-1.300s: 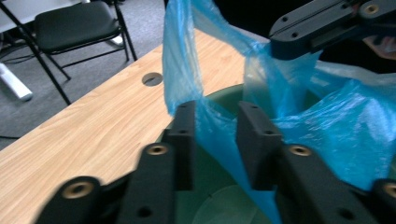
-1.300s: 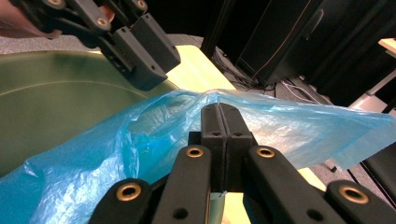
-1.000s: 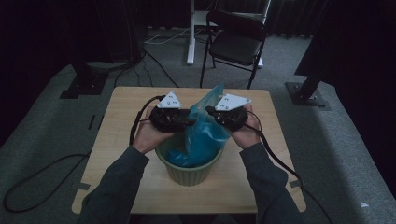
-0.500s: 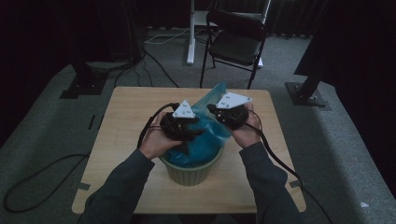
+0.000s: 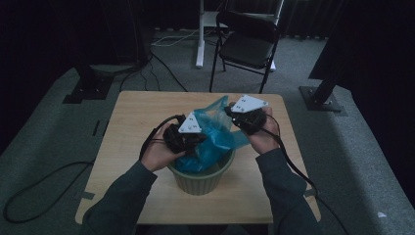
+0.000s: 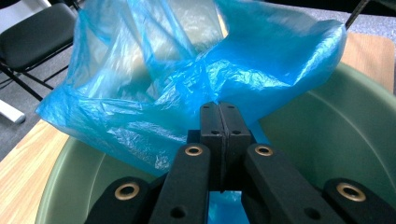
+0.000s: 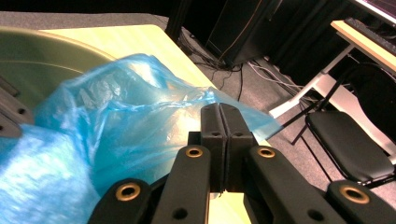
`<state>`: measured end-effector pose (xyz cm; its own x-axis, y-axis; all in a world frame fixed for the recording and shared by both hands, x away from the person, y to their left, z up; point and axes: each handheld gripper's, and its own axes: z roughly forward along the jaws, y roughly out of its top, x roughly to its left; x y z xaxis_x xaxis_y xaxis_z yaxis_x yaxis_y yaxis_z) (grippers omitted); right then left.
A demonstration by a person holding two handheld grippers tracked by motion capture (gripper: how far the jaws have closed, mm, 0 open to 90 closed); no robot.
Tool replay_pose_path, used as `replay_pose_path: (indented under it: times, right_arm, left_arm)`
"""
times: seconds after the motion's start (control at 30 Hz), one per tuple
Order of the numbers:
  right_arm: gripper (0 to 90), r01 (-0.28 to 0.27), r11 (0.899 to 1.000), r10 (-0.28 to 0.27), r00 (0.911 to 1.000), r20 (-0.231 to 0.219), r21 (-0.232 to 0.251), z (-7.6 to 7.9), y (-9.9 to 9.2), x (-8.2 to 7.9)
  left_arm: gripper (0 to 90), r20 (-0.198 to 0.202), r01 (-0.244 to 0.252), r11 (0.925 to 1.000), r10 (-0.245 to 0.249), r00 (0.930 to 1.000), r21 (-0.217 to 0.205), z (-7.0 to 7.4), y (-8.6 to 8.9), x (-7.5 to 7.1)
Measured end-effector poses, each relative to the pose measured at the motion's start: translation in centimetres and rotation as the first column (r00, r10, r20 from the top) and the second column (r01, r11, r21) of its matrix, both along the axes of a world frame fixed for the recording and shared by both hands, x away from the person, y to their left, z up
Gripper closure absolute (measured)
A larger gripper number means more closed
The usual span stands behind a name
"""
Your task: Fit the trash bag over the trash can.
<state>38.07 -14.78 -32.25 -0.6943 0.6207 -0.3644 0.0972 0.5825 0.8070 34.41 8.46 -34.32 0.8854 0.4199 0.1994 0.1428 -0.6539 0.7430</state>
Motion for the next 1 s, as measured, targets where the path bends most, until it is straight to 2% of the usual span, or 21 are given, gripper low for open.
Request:
replay_pose_path:
  times: [0.23,0.4,0.6,0.7,0.8,0.93,1.0]
  right_arm:
    - [76.0,-0.047,0.998,0.047,0.9988,-0.016,0.033,-0.1,0.3,-0.3]
    - [71.2,-0.072,0.996,0.073,0.9972,-0.015,0.055,0.0,0.6,-0.6]
    - [64.1,-0.097,0.991,0.107,0.9879,-0.112,0.090,-0.6,1.1,0.4]
    - [59.8,-0.078,0.995,0.086,0.9865,-0.140,0.055,-1.2,2.2,0.9]
    - [57.7,-0.056,0.998,0.059,0.9876,-0.146,0.019,-1.7,3.3,1.4]
    - [58.4,-0.021,1.000,0.019,0.9850,-0.171,-0.010,-2.3,4.2,2.2]
    - [61.7,-0.012,1.000,0.009,0.9803,-0.197,-0.015,-2.7,4.3,2.6]
  left_arm:
    - [89.6,0.011,-0.010,0.9999,0.011,0.9999,-0.005,-0.2,0.4,0.0]
    - [89.6,0.017,-0.008,1.0000,0.008,0.9998,0.005,-0.3,0.1,0.0]
    - [89.6,0.024,-0.002,1.0000,0.002,0.9997,0.008,-0.3,-0.2,-0.1]
    - [89.6,0.030,0.000,0.9999,0.000,0.9995,0.015,-0.3,-0.4,-0.2]
    - [89.6,0.037,0.000,0.9998,-0.001,0.9993,0.018,-0.3,-0.5,-0.2]
    - [89.6,0.044,-0.002,0.9999,0.002,0.9991,0.013,-0.2,-0.3,-0.4]
    - [89.6,0.046,-0.006,0.9999,0.005,0.9989,0.011,-0.1,-0.2,-0.4]
